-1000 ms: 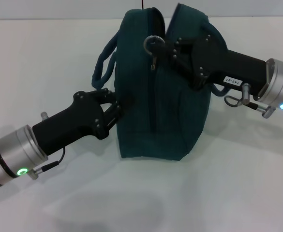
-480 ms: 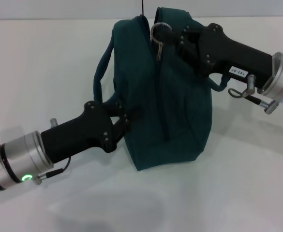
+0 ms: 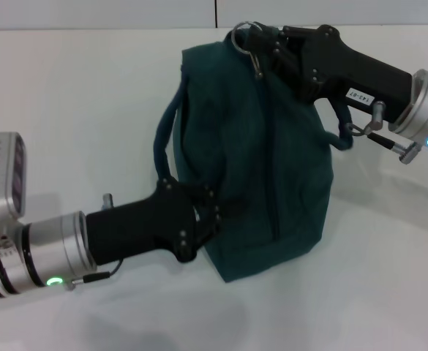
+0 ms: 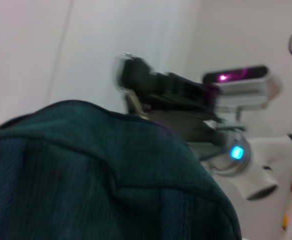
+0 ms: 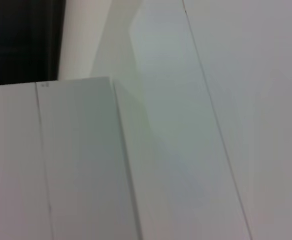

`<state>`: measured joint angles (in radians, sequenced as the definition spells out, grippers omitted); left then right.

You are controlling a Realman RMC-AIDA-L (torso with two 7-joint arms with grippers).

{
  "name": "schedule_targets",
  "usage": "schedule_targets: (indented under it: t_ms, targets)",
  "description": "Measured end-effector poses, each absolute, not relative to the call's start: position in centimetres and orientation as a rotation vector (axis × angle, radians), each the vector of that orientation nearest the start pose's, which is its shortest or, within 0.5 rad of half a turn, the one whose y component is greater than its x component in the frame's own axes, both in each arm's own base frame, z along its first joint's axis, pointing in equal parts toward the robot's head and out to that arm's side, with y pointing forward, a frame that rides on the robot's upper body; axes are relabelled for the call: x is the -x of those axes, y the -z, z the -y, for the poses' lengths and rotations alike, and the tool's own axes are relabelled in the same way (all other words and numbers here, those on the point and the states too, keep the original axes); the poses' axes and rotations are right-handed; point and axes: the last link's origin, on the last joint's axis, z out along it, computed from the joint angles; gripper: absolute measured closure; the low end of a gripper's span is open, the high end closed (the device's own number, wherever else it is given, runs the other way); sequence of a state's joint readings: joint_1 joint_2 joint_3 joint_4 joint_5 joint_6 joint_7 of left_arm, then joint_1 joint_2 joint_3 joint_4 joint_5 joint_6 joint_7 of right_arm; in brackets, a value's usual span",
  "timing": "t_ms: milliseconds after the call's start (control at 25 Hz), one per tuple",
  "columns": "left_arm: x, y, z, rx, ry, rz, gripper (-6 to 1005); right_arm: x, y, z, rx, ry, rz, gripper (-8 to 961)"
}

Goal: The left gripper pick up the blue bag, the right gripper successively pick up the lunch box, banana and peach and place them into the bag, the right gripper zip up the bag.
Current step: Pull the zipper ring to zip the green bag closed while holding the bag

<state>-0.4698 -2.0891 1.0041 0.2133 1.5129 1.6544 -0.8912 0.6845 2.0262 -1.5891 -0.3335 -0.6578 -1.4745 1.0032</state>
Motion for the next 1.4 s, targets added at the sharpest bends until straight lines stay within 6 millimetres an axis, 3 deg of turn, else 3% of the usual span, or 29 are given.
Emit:
schedule_targets:
  t_ms: [640, 1040, 1400]
  targets:
    - [25.5, 5.2, -22.6, 2.792, 1.298, 0.398, 907, -16.6, 3.2, -37.3, 2.428, -1.306, -0.365, 934]
    - [28.2, 3.3, -23.7, 2.451, 1.261, 0.542, 889, -18.2, 2.0, -36.0, 2.351, -1.399, -0.431, 933]
    - [29.8, 2.1, -24.9, 2.245, 1.219, 0.603, 873, -18.4, 1.7, -35.0, 2.346, -1.49, -0.488, 933]
